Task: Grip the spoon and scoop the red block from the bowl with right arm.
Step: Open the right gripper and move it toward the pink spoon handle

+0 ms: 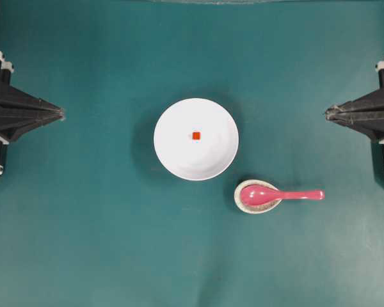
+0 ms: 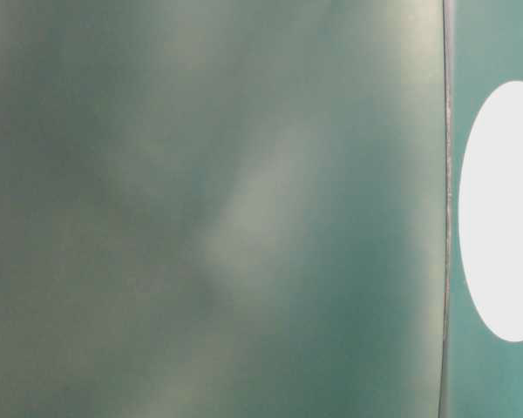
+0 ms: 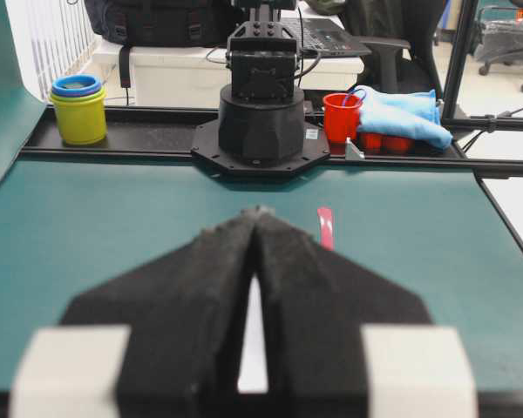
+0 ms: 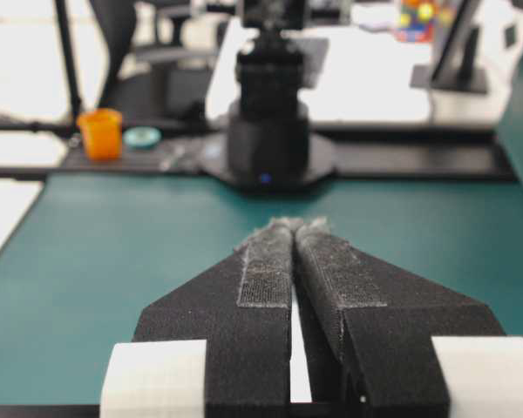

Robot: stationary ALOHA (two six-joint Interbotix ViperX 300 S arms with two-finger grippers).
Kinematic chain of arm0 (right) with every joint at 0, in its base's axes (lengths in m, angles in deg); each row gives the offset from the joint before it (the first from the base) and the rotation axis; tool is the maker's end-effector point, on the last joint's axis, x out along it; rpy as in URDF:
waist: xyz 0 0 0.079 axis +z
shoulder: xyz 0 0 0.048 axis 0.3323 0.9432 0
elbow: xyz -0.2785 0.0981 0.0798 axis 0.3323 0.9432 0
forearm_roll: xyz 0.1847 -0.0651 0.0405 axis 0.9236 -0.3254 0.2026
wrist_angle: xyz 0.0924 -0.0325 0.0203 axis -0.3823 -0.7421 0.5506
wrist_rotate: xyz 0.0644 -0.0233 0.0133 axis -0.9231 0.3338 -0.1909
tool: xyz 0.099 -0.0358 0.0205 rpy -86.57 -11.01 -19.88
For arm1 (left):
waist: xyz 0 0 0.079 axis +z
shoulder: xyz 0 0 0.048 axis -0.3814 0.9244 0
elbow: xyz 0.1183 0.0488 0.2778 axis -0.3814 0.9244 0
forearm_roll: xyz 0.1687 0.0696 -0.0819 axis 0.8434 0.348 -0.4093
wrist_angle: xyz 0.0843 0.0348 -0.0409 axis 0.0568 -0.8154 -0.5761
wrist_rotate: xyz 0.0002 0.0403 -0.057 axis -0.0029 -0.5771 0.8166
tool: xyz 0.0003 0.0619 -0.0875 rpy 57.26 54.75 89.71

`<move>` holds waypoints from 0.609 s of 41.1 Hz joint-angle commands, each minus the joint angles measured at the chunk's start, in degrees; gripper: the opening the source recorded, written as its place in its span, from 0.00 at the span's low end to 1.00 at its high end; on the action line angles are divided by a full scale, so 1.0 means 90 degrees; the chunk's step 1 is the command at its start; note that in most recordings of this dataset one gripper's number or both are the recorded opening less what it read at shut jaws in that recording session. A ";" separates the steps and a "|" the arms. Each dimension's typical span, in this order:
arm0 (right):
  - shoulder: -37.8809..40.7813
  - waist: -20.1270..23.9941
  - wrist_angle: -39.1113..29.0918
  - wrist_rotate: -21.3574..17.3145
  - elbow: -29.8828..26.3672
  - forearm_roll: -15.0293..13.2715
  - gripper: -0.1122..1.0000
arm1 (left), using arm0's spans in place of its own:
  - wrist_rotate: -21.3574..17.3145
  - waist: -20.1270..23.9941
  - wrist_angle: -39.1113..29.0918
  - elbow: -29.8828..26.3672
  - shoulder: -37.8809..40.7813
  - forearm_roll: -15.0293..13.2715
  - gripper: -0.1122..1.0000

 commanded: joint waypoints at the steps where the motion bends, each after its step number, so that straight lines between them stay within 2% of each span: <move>1: 0.0166 -0.0029 -0.0049 -0.0127 -0.0049 0.0049 0.10 | 0.0049 -0.0039 -0.0566 -0.0215 0.0078 0.0020 0.10; 2: 0.0371 -0.0029 -0.0352 -0.0156 -0.0088 0.0098 0.10 | 0.0068 -0.0039 -0.1133 -0.0293 0.0068 0.0020 0.10; 6: 0.0586 -0.0029 -0.0586 -0.0156 -0.0156 0.0088 0.10 | 0.0078 -0.0039 -0.1514 -0.0361 0.0029 0.0020 0.10; 25: 0.0898 -0.0029 -0.0625 -0.0166 -0.0361 0.0176 0.10 | 0.0078 -0.0039 -0.1885 -0.0371 0.0020 0.0020 0.10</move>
